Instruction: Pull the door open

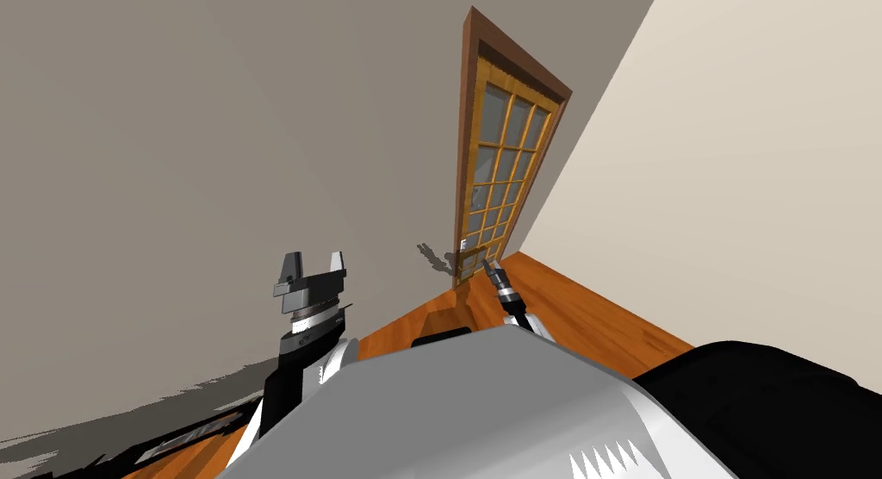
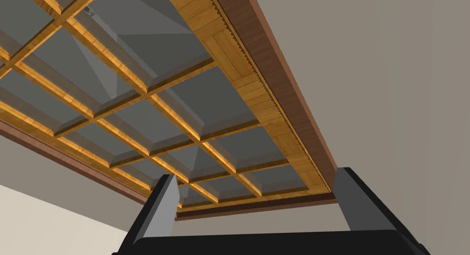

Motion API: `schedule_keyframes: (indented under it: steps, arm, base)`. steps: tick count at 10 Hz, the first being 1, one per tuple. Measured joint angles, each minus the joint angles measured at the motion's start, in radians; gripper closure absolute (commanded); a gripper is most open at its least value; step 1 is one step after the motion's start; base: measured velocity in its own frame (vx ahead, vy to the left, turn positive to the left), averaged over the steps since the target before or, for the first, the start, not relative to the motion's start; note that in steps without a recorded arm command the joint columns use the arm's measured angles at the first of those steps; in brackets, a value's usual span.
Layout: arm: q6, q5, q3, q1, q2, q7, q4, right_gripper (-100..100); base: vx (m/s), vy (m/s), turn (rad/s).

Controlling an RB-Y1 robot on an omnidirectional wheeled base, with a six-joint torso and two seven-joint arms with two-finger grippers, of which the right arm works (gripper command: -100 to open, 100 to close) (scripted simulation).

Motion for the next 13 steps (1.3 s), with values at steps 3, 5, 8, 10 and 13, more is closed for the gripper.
schedule_keyframes:
  steps: [3,5,8,10,13]
  arm:
    - [-0.035,0.041,-0.023,-0.019,0.006,0.077,0.089,-100]
    - [-0.047,0.069,-0.035,-0.029,0.01,0.124,0.132,-100]
    - [-0.083,0.107,-0.058,-0.045,0.018,0.195,0.216,-100]
    - [-0.101,0.132,-0.071,-0.05,0.024,0.238,0.259,-100]
    - [-0.129,0.167,-0.09,-0.064,0.036,0.302,0.33,-100]
  base:
    - [0.06,-0.103,0.132]
    - [0.077,-0.088,0.117]
    - [0.069,-0.095,0.117]
    - [0.062,-0.091,0.102]
    - [0.058,-0.086,0.095]
